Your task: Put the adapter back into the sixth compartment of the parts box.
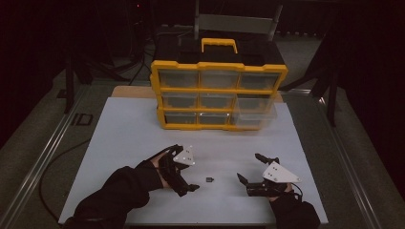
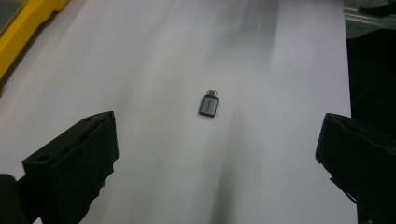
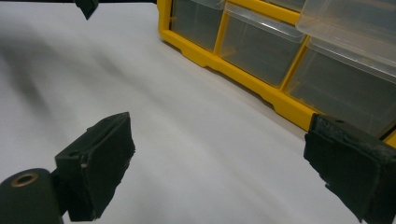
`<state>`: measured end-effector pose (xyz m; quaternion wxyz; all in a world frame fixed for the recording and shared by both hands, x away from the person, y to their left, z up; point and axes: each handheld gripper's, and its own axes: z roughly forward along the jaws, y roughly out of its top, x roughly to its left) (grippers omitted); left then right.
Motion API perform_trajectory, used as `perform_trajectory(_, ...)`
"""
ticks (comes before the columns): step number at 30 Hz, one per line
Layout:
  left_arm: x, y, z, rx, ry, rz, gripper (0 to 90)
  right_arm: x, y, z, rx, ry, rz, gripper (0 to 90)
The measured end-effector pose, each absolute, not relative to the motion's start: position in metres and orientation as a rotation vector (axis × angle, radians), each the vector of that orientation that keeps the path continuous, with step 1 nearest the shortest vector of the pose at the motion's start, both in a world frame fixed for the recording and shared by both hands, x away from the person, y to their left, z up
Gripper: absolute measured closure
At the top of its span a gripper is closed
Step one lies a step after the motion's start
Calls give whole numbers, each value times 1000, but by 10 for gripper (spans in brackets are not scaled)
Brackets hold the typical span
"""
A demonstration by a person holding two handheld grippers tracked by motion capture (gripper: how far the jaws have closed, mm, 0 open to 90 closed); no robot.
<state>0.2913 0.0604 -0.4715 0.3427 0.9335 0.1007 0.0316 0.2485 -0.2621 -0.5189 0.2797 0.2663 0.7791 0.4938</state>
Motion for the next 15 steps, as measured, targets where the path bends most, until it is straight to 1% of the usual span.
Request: perform_trajectory(15, 296, 36, -483, 2492, 221, 26, 5, 248, -262, -519, 714, 2095, 1322, 82)
